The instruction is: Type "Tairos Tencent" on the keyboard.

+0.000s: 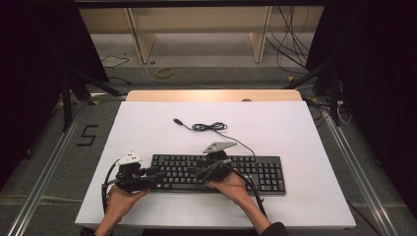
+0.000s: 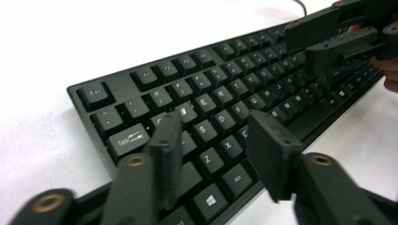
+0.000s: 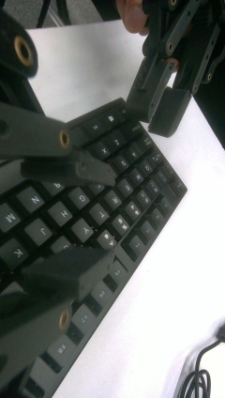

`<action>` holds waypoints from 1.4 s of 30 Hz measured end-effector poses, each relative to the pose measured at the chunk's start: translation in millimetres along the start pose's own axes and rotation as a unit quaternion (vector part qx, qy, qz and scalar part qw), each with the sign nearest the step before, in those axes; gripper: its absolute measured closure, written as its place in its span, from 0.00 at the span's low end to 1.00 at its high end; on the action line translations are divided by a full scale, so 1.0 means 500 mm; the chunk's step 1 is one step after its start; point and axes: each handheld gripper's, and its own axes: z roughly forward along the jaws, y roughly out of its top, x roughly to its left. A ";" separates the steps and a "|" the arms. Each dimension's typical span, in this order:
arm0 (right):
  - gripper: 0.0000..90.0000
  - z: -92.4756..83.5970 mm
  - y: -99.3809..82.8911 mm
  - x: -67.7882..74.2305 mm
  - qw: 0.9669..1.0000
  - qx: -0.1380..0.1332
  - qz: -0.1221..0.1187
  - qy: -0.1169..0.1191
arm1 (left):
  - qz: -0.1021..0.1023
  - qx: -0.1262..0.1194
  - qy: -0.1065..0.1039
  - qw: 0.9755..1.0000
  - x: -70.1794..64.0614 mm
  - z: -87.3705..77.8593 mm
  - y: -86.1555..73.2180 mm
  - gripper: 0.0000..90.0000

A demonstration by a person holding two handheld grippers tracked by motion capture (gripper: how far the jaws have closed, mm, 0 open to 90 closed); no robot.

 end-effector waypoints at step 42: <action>1.00 0.092 0.024 0.010 0.999 0.048 -0.013 -0.020 | 0.012 0.073 0.019 0.997 0.017 0.015 -0.010 0.99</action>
